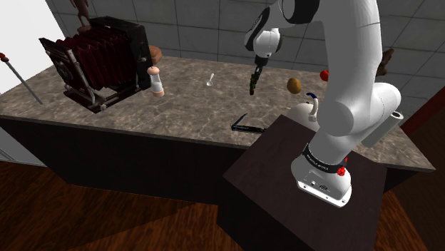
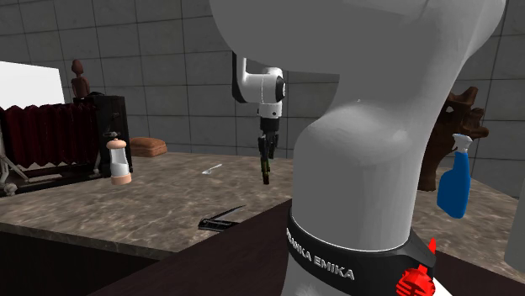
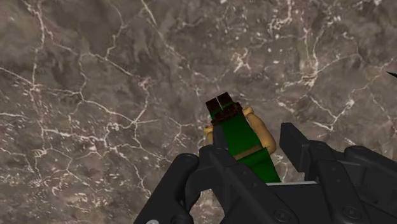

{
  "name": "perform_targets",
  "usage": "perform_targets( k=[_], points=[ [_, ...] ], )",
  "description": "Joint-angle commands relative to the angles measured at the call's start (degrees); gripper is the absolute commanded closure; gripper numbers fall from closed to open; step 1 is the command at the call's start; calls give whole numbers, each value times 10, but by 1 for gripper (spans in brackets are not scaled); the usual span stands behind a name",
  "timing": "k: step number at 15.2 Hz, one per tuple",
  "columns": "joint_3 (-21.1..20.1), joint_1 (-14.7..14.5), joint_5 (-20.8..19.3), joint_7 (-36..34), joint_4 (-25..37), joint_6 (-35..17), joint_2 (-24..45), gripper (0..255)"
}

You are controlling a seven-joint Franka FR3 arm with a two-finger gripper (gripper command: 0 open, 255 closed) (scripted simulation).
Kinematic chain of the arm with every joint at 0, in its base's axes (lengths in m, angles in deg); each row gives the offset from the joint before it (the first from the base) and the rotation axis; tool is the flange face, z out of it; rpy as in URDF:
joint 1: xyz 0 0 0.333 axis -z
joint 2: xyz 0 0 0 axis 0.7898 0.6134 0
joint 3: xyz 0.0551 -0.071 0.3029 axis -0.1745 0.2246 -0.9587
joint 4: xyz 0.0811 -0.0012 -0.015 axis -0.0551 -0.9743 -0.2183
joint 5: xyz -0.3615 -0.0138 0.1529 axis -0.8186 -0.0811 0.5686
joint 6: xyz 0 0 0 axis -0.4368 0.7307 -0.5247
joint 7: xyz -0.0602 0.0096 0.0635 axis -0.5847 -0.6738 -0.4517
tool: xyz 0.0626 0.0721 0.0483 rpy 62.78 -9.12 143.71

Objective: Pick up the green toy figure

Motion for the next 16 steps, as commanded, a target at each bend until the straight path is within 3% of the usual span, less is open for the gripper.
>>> perform_targets(
  k=[1,16],
  points=[
    [3,-2,-4,-2,-1,7,-8,255],
    [28,-19,-36,-25,0,74,-76,255]
  ],
)
